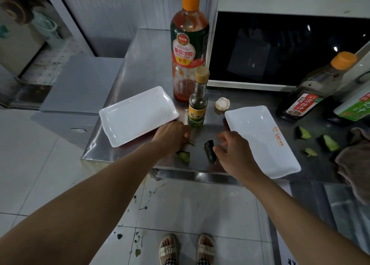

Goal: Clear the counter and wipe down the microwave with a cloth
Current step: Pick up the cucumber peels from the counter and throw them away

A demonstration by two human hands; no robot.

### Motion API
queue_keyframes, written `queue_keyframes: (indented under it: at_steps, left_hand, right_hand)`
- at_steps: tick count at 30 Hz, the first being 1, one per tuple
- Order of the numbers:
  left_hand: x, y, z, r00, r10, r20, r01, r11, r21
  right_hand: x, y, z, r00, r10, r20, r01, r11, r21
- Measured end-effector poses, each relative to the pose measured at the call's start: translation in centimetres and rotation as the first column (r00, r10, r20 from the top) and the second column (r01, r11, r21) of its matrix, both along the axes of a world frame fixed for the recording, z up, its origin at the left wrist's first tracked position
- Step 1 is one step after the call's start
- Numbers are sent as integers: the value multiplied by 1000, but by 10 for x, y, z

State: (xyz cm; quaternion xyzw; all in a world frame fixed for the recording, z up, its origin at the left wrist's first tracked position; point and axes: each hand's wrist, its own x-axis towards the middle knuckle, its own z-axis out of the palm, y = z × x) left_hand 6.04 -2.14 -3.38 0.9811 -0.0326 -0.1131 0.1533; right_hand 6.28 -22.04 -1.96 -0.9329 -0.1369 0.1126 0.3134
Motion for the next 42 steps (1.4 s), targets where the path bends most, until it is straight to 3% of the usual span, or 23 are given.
queue_keyframes:
  at_steps: [3,6,11,18,21,30,32,33,37,39,42]
  left_hand:
    - [0,4,2,986,168,-8,-166,972,-166]
    - [-2,10,9,949,314,-39,-302,863,-404]
    - [-14,16,17,858,409,-310,-493,488,-720]
    - [-27,20,18,815,343,-468,-551,205,-809]
    - [-31,22,18,798,323,-509,-576,160,-802]
    - [-38,23,29,794,261,-549,-596,157,-788]
    - [-39,21,31,808,262,-528,-579,191,-792]
    - [-39,20,31,825,264,-500,-560,261,-786]
    - [-44,16,26,925,208,-317,-368,696,-616]
    - [-46,13,23,954,164,-253,-279,798,-534]
    - [-46,9,19,978,107,-178,-179,872,-455]
  right_hand:
    - [-3,4,-2,1000,-1,5,1,1000,-9]
    - [-5,8,-3,1000,-6,-1,6,1000,-28]
    - [-8,16,-9,1000,-2,1,2,993,-116]
    - [-13,26,-20,998,-48,32,53,982,-179]
    - [-14,29,-22,998,-49,46,58,978,-200]
    - [-13,30,-16,998,-33,50,43,977,-211]
    - [-15,28,-12,997,-40,62,51,982,-183]
    - [-16,27,-9,996,-42,75,54,983,-177]
    - [-20,22,0,997,-47,55,54,991,-124]
    - [-21,20,3,998,-40,51,46,992,-120]
    - [-23,17,4,998,-36,60,42,994,-106]
